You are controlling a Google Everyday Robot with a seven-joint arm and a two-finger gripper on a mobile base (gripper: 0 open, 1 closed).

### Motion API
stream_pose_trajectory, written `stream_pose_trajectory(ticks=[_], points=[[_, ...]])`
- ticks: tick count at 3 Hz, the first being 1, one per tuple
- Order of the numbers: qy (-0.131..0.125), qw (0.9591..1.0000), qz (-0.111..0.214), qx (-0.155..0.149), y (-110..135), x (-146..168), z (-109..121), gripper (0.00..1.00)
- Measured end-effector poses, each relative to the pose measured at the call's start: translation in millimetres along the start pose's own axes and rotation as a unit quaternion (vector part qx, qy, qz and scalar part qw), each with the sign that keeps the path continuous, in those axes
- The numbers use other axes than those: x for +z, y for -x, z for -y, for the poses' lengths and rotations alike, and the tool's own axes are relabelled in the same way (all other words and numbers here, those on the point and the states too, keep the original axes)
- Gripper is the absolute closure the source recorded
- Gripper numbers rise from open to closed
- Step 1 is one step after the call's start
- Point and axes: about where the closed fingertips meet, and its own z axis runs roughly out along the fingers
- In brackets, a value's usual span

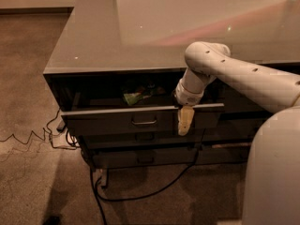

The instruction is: Open top drawer

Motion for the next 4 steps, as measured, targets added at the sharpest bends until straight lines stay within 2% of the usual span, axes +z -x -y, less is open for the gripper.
stream_pose_trajectory(ticks=[1, 2, 3, 4], points=[[0.007, 0.9987, 0.030, -0.041, 14.8, 1.3, -1.5, 0.00], [0.010, 0.9957, 0.027, -0.088, 24.9, 2.2, -9.6, 0.00], [0.020, 0.9924, -0.005, -0.122, 21.5, 5.7, -24.0, 0.00], [0.030, 0.9895, -0.050, -0.132, 5.6, 9.7, -36.5, 0.19]])
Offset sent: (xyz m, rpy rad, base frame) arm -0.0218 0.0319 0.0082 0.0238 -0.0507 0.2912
